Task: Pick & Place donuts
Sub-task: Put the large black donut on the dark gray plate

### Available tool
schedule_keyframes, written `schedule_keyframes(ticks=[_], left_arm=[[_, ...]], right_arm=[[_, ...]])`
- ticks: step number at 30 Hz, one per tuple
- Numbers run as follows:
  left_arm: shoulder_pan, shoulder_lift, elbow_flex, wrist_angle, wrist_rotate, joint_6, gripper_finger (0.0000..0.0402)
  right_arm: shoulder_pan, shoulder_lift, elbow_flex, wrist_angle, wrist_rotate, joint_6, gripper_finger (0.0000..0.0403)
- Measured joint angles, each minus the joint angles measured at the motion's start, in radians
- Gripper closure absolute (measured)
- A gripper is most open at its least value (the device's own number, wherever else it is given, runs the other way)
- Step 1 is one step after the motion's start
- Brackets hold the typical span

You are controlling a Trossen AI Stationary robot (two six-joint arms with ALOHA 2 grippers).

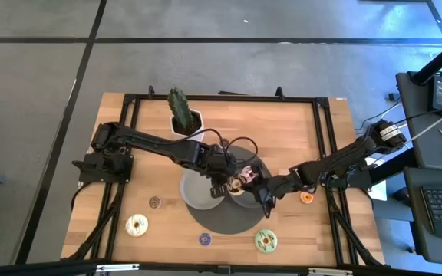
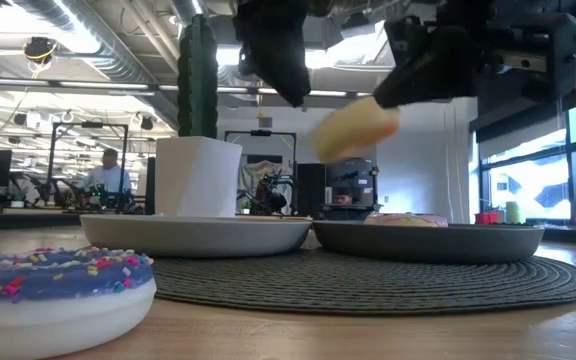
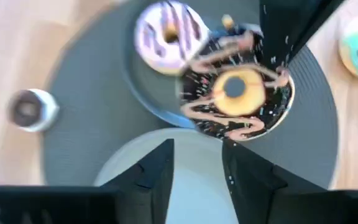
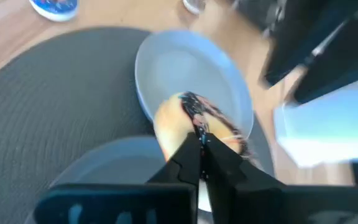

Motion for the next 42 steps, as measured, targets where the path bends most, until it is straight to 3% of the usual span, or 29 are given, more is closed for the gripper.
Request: schedule_keyframes(ticks=[5, 10, 14, 22, 26, 31, 42], left_arm=[[-0.022, -0.064, -0.028, -0.015, -0.178, -0.029, 0.0247], [-0.041, -0.099, -0.071, 0.022, -0.225, -0.059, 0.0245], [-0.045, -0.099, -0.072, 0.037, -0.227, -0.058, 0.025], [-0.045, -0.097, -0.072, 0.042, -0.223, -0.057, 0.0252], [-0.043, -0.097, -0.072, 0.048, -0.221, -0.056, 0.0249], [-0.042, -0.097, -0.072, 0.05, -0.221, -0.056, 0.0253], [-0.043, -0.097, -0.072, 0.054, -0.205, -0.056, 0.025]], right_arm=[[0.0, 0.0, -0.029, -0.015, -0.001, 0.096, 0.0389], [-0.002, 0.005, -0.095, 0.09, -0.009, 0.204, 0.0389], [-0.003, 0.007, -0.142, 0.242, -0.045, 0.254, 0.039], [0.003, 0.062, -0.205, 0.302, -0.042, 0.432, 0.039], [0.016, 0.1, -0.21, 0.338, -0.04, 0.432, 0.039], [0.025, 0.12, -0.21, 0.337, 0.039, 0.393, 0.039], [0.025, 0.159, -0.208, 0.346, -0.008, 0.434, 0.036]])
